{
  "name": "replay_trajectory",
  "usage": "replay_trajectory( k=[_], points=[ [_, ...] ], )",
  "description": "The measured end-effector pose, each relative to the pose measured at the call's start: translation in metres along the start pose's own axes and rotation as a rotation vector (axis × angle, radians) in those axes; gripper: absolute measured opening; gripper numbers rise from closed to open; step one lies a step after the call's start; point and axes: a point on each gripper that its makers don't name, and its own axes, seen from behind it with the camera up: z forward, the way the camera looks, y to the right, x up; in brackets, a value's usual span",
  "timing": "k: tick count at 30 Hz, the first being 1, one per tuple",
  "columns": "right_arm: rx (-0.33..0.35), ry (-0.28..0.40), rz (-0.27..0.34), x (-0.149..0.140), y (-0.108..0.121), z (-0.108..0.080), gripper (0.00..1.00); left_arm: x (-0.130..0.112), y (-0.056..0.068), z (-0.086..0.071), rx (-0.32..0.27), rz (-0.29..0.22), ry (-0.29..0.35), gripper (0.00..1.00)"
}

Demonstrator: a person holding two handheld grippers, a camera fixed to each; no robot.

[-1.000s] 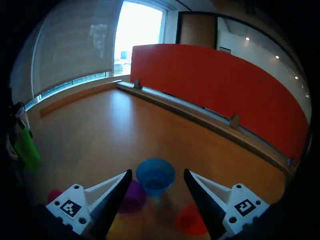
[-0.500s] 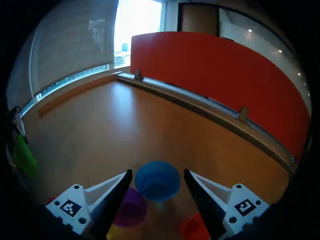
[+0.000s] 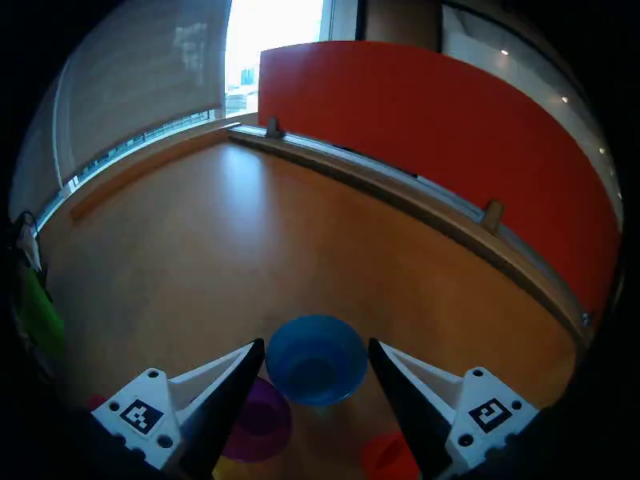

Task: Pour water

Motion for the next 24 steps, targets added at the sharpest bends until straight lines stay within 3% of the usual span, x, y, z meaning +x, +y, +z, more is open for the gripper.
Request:
replay_trajectory(
  k=[24],
  points=[
    [-0.007, -0.122, 0.037, -0.0110, -0.0014, 0.0028, 0.96, -0.0045, -0.0015, 0.0014, -0.002, 0.002, -0.002, 0.85]
  ],
)
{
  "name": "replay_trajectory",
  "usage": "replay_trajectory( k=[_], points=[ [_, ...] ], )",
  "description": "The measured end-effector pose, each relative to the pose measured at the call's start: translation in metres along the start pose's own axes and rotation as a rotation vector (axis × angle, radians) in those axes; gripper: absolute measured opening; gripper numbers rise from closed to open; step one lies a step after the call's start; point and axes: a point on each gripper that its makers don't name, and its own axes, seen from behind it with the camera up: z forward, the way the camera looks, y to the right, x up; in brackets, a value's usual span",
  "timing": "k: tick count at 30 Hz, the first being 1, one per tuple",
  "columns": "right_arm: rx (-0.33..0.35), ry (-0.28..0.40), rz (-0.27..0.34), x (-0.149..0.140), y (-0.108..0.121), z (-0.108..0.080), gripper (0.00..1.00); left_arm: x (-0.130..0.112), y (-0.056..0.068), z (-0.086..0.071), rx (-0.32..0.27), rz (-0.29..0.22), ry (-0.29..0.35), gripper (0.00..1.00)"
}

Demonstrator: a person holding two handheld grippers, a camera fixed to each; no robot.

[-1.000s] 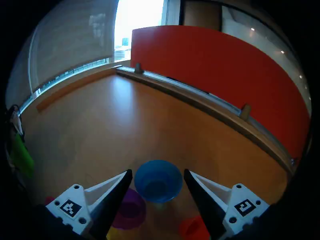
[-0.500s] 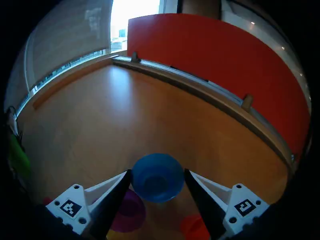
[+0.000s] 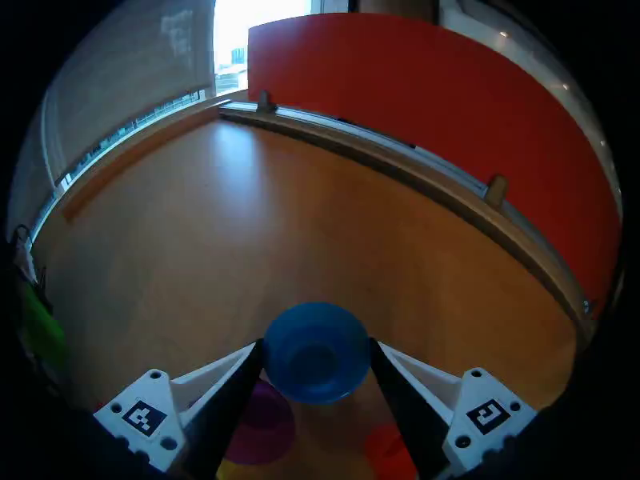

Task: Pour water

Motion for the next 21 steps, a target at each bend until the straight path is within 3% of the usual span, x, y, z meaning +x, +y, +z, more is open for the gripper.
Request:
replay_trajectory(
  k=[11, 21],
  points=[
    [0.017, 0.032, 0.010, 0.002, -0.003, 0.000, 0.94, 0.001, -0.002, 0.000, 0.004, -0.003, 0.003, 0.85],
    [0.039, 0.148, 0.027, 0.022, -0.007, -0.009, 0.93, 0.003, -0.005, -0.001, 0.015, 0.000, 0.008, 0.86]
  ],
)
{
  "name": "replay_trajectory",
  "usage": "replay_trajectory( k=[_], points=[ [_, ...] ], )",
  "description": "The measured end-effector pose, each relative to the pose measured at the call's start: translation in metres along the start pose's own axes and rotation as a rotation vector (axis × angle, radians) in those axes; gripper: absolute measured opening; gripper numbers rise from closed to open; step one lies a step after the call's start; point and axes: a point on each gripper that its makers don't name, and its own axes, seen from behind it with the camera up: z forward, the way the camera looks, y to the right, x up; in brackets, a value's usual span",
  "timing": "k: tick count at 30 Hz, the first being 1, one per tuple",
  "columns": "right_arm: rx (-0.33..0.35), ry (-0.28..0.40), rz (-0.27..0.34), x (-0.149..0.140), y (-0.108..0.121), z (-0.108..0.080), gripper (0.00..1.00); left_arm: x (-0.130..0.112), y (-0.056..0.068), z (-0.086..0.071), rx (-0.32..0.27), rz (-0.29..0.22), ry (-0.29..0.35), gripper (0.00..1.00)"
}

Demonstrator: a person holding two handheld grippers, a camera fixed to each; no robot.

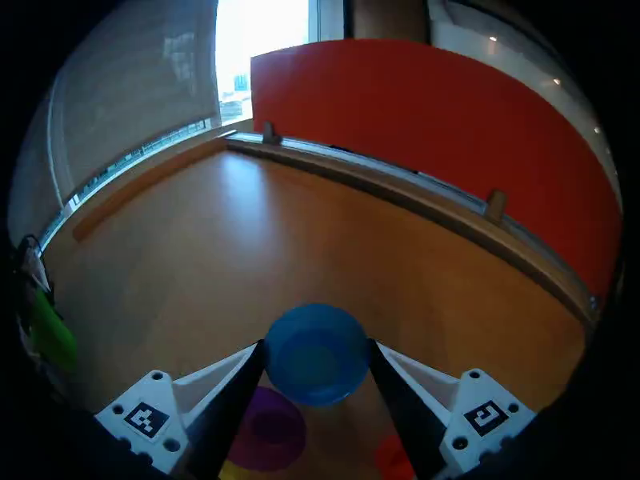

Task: Pour water

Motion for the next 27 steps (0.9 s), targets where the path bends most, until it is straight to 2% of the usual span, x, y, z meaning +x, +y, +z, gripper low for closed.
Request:
replay_trajectory(
  k=[6, 15, 27],
  points=[
    [-0.007, 0.087, -0.018, 0.016, -0.002, -0.015, 0.93, 0.004, 0.000, -0.001, 0.003, 0.008, 0.008, 0.86],
    [-0.007, 0.223, -0.015, 0.045, -0.014, -0.054, 0.93, 0.014, 0.005, -0.004, 0.005, 0.021, 0.024, 0.85],
    [-0.026, 0.335, -0.029, 0.051, -0.023, -0.097, 0.93, 0.025, 0.017, -0.009, 0.002, 0.061, 0.036, 0.86]
  ],
)
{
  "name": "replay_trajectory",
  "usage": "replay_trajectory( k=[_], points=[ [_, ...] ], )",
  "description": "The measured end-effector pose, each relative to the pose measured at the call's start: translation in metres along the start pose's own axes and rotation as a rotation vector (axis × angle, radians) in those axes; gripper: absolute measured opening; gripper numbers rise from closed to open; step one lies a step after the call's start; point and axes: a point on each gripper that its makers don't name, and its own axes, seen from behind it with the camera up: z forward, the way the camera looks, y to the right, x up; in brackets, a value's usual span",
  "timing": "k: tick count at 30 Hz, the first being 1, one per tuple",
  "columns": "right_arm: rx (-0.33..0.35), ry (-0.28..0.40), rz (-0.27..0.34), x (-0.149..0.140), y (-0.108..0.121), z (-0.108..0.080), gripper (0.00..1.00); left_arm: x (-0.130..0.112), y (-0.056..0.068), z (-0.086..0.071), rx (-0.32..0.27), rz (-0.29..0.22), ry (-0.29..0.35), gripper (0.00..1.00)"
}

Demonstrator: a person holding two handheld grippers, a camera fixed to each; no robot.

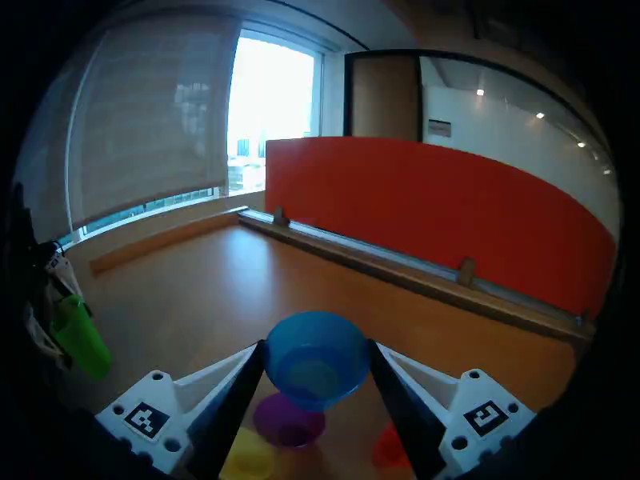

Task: Pour water

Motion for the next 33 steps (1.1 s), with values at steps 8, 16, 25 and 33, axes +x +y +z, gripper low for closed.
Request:
replay_trajectory(
  k=[8, 16, 25, 33],
  points=[
    [-0.017, 0.084, 0.000, 0.005, -0.012, -0.035, 0.93, 0.002, 0.006, -0.001, -0.003, -0.023, 0.007, 0.86],
    [-0.044, 0.177, 0.015, 0.010, -0.017, -0.068, 0.93, 0.006, 0.014, -0.003, -0.006, -0.031, 0.018, 0.86],
    [-0.094, 0.268, -0.003, 0.016, -0.019, -0.095, 0.93, 0.008, 0.024, -0.004, -0.018, -0.043, 0.030, 0.85],
    [-0.119, 0.324, -0.012, 0.013, -0.022, -0.111, 0.93, 0.009, 0.027, -0.003, -0.022, -0.064, 0.038, 0.86]
  ],
)
